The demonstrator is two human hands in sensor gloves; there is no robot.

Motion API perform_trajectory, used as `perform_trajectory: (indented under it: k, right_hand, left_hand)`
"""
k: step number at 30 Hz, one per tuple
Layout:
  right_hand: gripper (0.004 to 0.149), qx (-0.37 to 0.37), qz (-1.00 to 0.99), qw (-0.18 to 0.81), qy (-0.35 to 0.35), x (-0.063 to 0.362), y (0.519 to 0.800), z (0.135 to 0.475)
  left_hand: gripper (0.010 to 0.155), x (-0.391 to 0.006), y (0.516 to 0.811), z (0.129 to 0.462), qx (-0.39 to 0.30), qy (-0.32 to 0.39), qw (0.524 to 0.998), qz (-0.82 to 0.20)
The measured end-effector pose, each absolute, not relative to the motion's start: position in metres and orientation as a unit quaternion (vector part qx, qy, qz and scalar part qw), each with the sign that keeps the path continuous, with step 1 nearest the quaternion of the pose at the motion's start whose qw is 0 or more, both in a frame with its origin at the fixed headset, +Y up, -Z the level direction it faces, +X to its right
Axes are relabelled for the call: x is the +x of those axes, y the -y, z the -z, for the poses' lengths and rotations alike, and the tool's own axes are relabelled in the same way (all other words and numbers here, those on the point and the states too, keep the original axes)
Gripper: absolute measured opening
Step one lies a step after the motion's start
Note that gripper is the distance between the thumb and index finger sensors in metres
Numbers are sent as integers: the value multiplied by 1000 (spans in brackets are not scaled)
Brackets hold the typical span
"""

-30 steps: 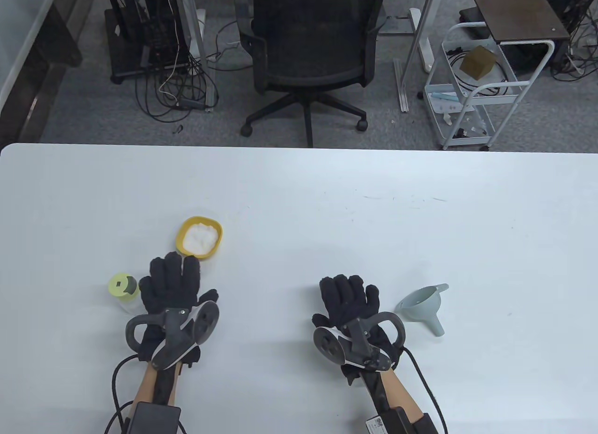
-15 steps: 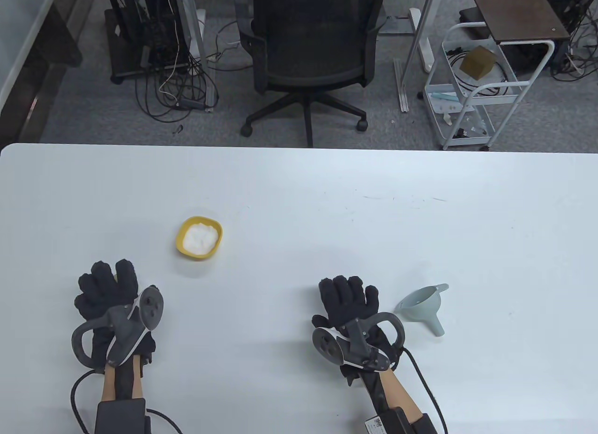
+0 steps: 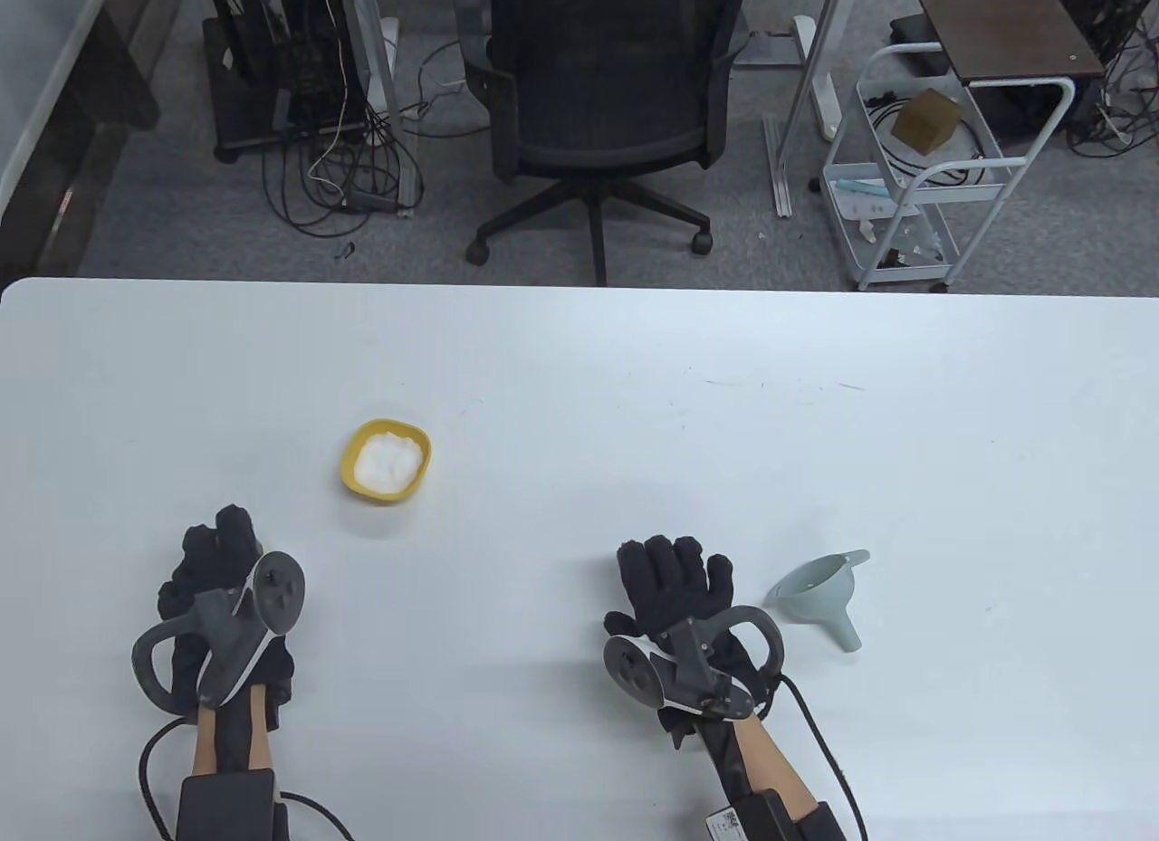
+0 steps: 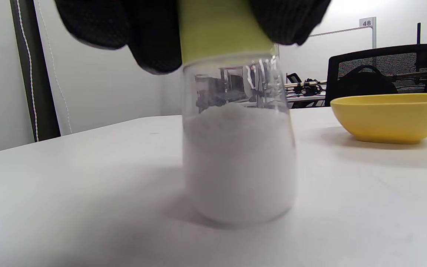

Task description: Unscrew the press dispenser and pour salt into it

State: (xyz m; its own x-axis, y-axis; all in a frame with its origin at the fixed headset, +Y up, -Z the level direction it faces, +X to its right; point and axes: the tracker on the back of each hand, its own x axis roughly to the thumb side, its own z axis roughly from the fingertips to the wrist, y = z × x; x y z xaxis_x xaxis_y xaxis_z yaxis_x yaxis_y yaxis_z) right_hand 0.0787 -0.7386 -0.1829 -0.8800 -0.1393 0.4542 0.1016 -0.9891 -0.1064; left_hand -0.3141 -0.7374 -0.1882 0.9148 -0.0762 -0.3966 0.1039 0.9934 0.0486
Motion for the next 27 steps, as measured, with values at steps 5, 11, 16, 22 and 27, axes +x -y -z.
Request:
perform_trajectory:
  k: [5,11,16,22,27]
  right_hand:
    - [79,-236,969,64,-38,79,739,183]
    - [79,-235,969,65,-36,78,739,184]
    - [79,-236,969,65,-36,78,739,184]
    - [79,-236,969,65,-34,78,740,185]
    - [79,-236,969,65,-32,79,741,186]
  left_hand:
    - [79,-311,736,188,45,-193,980,29]
    - [79,-273,725,191,63,-135,988,41]
    - [79,-225,721,192,82,-52,995,38]
    - [79,-174,721,185,90,43,995,-21]
    - [79,-137,722,176,91,126,987,-40]
